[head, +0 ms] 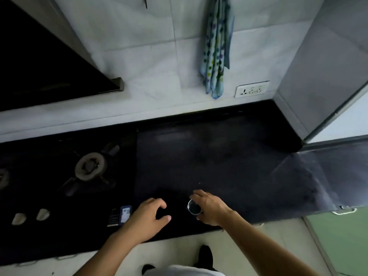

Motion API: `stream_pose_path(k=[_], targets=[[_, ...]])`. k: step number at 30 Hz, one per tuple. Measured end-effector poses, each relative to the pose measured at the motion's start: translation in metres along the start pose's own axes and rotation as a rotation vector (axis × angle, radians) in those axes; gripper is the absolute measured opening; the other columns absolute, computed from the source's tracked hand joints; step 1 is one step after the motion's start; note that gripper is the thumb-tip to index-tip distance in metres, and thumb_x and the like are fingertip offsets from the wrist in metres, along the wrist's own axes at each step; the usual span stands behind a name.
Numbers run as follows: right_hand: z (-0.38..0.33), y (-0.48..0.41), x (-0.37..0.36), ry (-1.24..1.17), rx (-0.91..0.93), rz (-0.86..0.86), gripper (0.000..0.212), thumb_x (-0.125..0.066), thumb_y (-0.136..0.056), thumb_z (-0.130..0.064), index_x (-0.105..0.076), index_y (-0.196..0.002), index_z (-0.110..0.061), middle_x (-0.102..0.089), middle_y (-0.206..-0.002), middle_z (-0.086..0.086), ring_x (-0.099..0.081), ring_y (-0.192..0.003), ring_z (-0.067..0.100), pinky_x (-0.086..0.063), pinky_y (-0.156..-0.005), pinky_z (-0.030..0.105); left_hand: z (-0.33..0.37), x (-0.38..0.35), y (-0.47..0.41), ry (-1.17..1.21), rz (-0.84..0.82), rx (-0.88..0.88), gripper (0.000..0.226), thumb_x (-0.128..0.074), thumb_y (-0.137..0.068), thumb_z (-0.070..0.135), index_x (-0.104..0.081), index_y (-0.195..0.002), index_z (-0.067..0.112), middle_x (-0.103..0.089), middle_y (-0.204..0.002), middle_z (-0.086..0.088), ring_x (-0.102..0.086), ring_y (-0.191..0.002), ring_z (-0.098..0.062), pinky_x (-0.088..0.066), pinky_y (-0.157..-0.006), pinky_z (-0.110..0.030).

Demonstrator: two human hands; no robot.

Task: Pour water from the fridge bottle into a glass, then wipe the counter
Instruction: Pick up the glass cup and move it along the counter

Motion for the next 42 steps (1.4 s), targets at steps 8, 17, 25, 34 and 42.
stream_pose_path(k=[8, 17, 25, 34, 42], targets=[[-0.006, -0.004, 0.001, -0.126, -0.007, 0.106, 0.061, -0.078, -0.078, -0.036, -0.049, -0.129, -0.02, -0.053, -0.124, 0.0, -0.059, -0.112, 0.025, -0.05, -0.093, 0.035, -0.012, -0.016, -0.011, 0.337, 0.018, 0.17, 0.023, -0.067, -0.092, 0.033, -0.062, -0.114, 0.028, -0.062, -0.117, 0.013, -0.059, -0.11, -0.001, -0.045, -0.088, -0.016], [-0.043, 0.002, 0.038, -0.247, 0.052, 0.254, 0.054, -0.079, -0.075, -0.039, -0.055, -0.12, -0.02, -0.055, -0.115, -0.002, -0.061, -0.101, 0.018, -0.053, -0.086, 0.033, -0.002, -0.064, -0.034, 1.533, -0.095, 0.641, 0.047, -0.057, -0.098, 0.039, -0.056, -0.124, 0.0, -0.062, -0.125, -0.022, -0.059, -0.113, -0.034, -0.044, -0.105, -0.047], [-0.064, 0.005, 0.056, -0.127, 0.075, 0.272, 0.056, -0.074, -0.08, -0.042, -0.054, -0.127, -0.019, -0.057, -0.115, 0.0, -0.062, -0.099, 0.019, -0.053, -0.083, 0.03, 0.011, -0.061, -0.039, 1.743, -0.135, 0.539, 0.061, -0.054, -0.095, 0.051, -0.067, -0.119, -0.004, -0.073, -0.109, -0.02, -0.064, -0.113, -0.033, -0.046, -0.103, -0.045], [-0.078, 0.01, 0.072, -0.228, 0.27, 0.126, 0.04, -0.078, -0.077, -0.034, -0.057, -0.112, -0.035, -0.062, -0.107, -0.012, -0.061, -0.095, 0.007, -0.055, -0.086, 0.031, -0.019, -0.05, -0.017, 1.809, -0.109, 0.503, 0.08, -0.055, -0.087, 0.064, -0.064, -0.122, -0.007, -0.07, -0.107, -0.021, -0.064, -0.102, -0.034, -0.053, -0.094, -0.047], [-0.123, 0.001, 0.067, -0.38, 0.425, 0.15, 0.04, -0.083, -0.072, -0.04, -0.066, -0.108, -0.034, -0.064, -0.095, -0.014, -0.061, -0.089, 0.006, -0.053, -0.077, 0.023, -0.049, -0.032, 0.017, 1.871, -0.058, 0.43, 0.082, -0.052, -0.083, 0.071, -0.07, -0.113, -0.003, -0.071, -0.102, -0.018, -0.071, -0.088, -0.031, -0.048, -0.099, -0.052]])
Point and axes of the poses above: each hand's wrist, its own y-axis away from the middle knuckle, its own x-axis out of the back of the hand, z = x × y, the point moved 5 cm from there along -y, towards the middle knuckle
